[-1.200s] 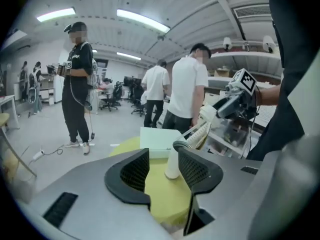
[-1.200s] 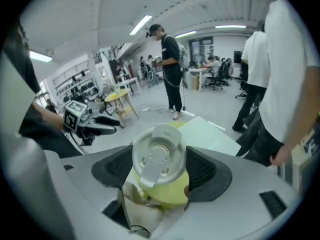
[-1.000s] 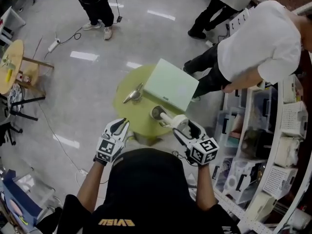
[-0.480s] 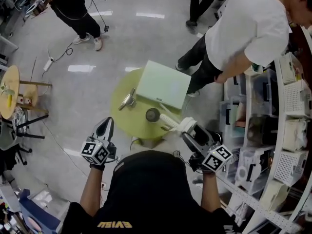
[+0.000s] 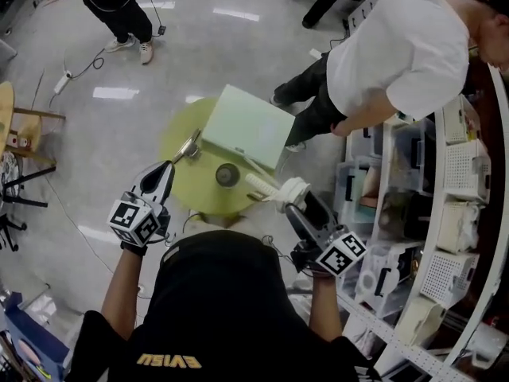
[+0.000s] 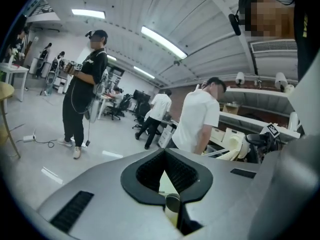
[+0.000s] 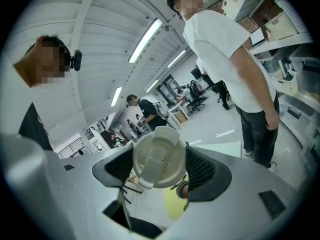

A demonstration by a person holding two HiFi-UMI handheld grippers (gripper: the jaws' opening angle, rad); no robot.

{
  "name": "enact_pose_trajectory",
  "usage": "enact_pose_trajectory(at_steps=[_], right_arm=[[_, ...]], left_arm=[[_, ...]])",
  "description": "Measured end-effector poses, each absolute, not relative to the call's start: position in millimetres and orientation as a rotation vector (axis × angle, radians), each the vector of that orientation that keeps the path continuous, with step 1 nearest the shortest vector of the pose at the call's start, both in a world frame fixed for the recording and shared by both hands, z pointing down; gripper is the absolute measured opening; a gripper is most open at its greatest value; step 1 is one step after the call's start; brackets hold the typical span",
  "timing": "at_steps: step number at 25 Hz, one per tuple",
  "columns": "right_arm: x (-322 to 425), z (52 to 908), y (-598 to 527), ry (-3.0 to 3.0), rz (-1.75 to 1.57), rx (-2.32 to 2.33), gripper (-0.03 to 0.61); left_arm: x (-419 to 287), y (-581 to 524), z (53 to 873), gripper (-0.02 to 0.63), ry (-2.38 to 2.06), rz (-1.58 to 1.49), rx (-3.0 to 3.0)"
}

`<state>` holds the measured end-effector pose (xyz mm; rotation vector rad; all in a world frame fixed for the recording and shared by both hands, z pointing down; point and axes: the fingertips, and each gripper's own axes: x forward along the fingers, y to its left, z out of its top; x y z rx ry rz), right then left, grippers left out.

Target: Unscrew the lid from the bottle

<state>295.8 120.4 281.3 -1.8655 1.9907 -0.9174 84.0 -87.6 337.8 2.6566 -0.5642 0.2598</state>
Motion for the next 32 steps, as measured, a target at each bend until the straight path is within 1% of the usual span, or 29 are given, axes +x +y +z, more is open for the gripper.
enact_pose_trajectory(at_steps=[8, 21, 26, 32], right_arm=[[296, 272, 117, 2.043, -0.916, -1.867, 0.328], [288, 275, 114, 2.072, -0.956, -1.866, 0.328], [278, 279, 116, 2.079, -0.977, -1.886, 0.327], [309, 269, 75, 2.267, -0.913, -1.852, 0.327]], left_arm=[[95, -88, 318, 0.017, -0.554, 0.173, 2.681], [87, -78, 318, 0.018, -0.548, 0.202, 2.688], [74, -74, 323, 0.018, -0.539, 0.214, 2.687], [71, -74, 322, 0.018, -0.652, 0.219, 2.738]])
